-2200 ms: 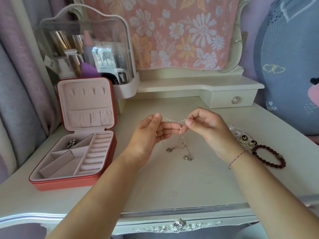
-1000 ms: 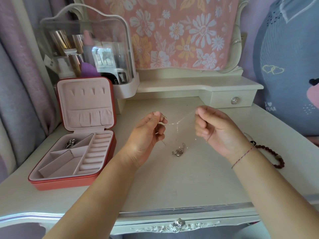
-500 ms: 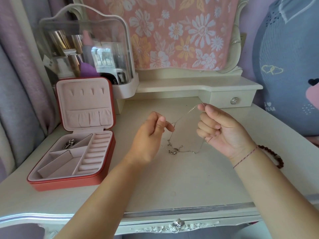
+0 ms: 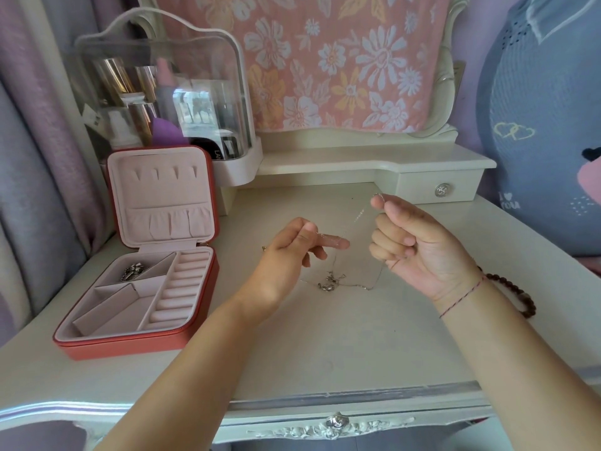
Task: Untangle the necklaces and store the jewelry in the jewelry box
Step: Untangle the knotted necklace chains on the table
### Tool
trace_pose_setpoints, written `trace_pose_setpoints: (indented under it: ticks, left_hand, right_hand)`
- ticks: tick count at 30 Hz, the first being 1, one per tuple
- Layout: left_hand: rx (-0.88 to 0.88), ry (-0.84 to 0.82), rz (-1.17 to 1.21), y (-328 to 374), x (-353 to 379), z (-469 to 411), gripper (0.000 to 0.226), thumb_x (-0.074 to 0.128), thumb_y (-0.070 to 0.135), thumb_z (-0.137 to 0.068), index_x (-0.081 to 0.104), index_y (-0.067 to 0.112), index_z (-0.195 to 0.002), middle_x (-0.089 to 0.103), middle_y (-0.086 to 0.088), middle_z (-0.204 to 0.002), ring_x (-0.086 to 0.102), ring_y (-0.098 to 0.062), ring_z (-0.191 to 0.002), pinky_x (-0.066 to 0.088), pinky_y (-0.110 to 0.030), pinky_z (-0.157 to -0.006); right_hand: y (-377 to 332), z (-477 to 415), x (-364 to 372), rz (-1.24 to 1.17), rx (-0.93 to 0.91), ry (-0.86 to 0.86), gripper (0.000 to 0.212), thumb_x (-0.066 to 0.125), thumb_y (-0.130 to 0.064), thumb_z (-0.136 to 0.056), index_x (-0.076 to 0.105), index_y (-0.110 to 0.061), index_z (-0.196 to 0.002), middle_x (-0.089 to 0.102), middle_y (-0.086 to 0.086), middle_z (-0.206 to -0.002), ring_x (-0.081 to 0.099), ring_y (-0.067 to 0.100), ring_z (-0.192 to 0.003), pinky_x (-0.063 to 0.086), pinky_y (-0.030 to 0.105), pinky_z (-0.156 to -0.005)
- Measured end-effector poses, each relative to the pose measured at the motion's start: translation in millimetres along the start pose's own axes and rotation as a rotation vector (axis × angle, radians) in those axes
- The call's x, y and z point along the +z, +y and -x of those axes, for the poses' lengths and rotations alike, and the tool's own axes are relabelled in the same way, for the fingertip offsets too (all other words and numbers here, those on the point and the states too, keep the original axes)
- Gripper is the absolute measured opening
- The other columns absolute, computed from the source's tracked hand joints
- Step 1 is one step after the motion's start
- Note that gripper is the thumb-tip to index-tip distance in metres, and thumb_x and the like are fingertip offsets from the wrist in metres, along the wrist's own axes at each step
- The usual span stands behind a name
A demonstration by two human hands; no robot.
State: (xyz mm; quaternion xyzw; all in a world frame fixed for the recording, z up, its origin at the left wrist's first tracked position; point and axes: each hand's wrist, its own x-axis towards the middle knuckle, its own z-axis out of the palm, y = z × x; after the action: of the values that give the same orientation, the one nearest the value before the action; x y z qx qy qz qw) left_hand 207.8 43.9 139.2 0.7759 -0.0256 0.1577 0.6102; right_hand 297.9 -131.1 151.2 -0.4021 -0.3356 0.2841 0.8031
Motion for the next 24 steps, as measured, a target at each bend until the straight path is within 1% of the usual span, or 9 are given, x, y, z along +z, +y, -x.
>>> trace_pose_setpoints:
  ticks: [3,5,7,8,10,13,16,20,24]
  left_hand:
    - [-0.051,-0.043,0.208,3,-1,0,0.030,0.025,0.020,-0.106,0.035,0.017,-0.078,0.074,-0.012,-0.092,0.048,-0.016,-0.072,0.035,-0.026,-0.066]
    - [-0.086,-0.044,0.332,3,-2,-2,0.031,0.025,0.020,-0.106,0.036,0.017,-0.078,0.070,-0.010,-0.081,0.047,-0.016,-0.068,0.034,-0.028,-0.066]
    - [-0.090,-0.056,0.404,2,-4,-3,0.029,0.035,0.029,-0.104,0.040,0.017,-0.079,0.065,-0.004,-0.074,0.049,-0.015,-0.069,0.034,-0.028,-0.067]
    - [-0.082,-0.067,0.422,2,-5,-3,0.025,0.042,0.033,-0.099,0.042,0.017,-0.080,0.063,-0.002,-0.072,0.050,-0.014,-0.070,0.035,-0.027,-0.068]
    - [-0.056,-0.088,0.438,3,-8,-3,0.015,0.053,0.028,-0.088,0.044,0.019,-0.081,0.061,0.001,-0.071,0.052,-0.011,-0.071,0.035,-0.027,-0.072]
    - [-0.029,-0.091,0.413,3,-9,-2,0.018,0.059,0.017,-0.082,0.042,0.022,-0.081,0.061,0.003,-0.067,0.055,-0.012,-0.075,0.034,-0.031,-0.083]
    - [-0.018,-0.070,0.366,3,-8,-1,0.021,0.062,0.016,-0.080,0.042,0.022,-0.079,0.064,0.001,-0.066,0.056,-0.015,-0.080,0.033,-0.033,-0.092]
    - [-0.002,-0.069,0.392,4,-9,-1,0.021,0.061,0.014,-0.080,0.042,0.021,-0.078,0.064,0.002,-0.066,0.057,-0.011,-0.071,0.037,-0.026,-0.078]
    - [-0.016,-0.106,0.508,5,-10,-1,0.018,0.060,0.011,-0.083,0.044,0.019,-0.081,0.064,0.000,-0.068,0.054,-0.011,-0.063,0.044,-0.019,-0.066]
  right_hand:
    - [-2,0,1,-0.025,-0.002,0.062,0.015,0.070,-0.028,-0.075,0.072,-0.020,-0.087,0.025,-0.011,-0.046,0.014,0.008,-0.043,0.018,0.019,-0.045]
    - [-4,0,2,-0.047,-0.004,0.132,0.012,0.061,-0.025,-0.081,0.071,-0.021,-0.083,0.029,-0.012,-0.045,0.014,0.007,-0.042,0.017,0.019,-0.044]
    - [-4,0,2,-0.072,-0.006,0.198,0.021,0.051,-0.022,-0.086,0.071,-0.021,-0.080,0.029,-0.011,-0.045,0.019,0.005,-0.039,0.017,0.019,-0.044]
    - [-5,0,3,-0.085,-0.008,0.222,0.023,0.049,-0.021,-0.087,0.070,-0.020,-0.078,0.030,-0.010,-0.046,0.023,0.004,-0.039,0.019,0.018,-0.044]
    - [-5,0,4,-0.108,-0.007,0.253,0.021,0.048,-0.020,-0.087,0.067,-0.018,-0.077,0.033,-0.007,-0.052,0.029,0.006,-0.042,0.024,0.018,-0.045]
    - [-3,0,5,-0.111,-0.007,0.283,0.011,0.049,-0.019,-0.084,0.058,-0.016,-0.079,0.043,-0.003,-0.065,0.040,0.011,-0.054,0.035,0.019,-0.054]
    - [0,-2,3,-0.094,0.001,0.306,0.006,0.050,-0.018,-0.081,0.053,-0.014,-0.078,0.053,0.001,-0.077,0.051,0.014,-0.068,0.048,0.024,-0.066]
    - [6,-5,4,-0.084,0.060,0.290,0.005,0.051,-0.016,-0.079,0.051,-0.011,-0.076,0.059,0.006,-0.079,0.056,0.016,-0.068,0.055,0.027,-0.066]
    - [11,-4,9,0.015,0.165,0.217,0.006,0.051,-0.017,-0.079,0.051,-0.012,-0.078,0.056,0.006,-0.075,0.048,0.013,-0.057,0.042,0.021,-0.049]
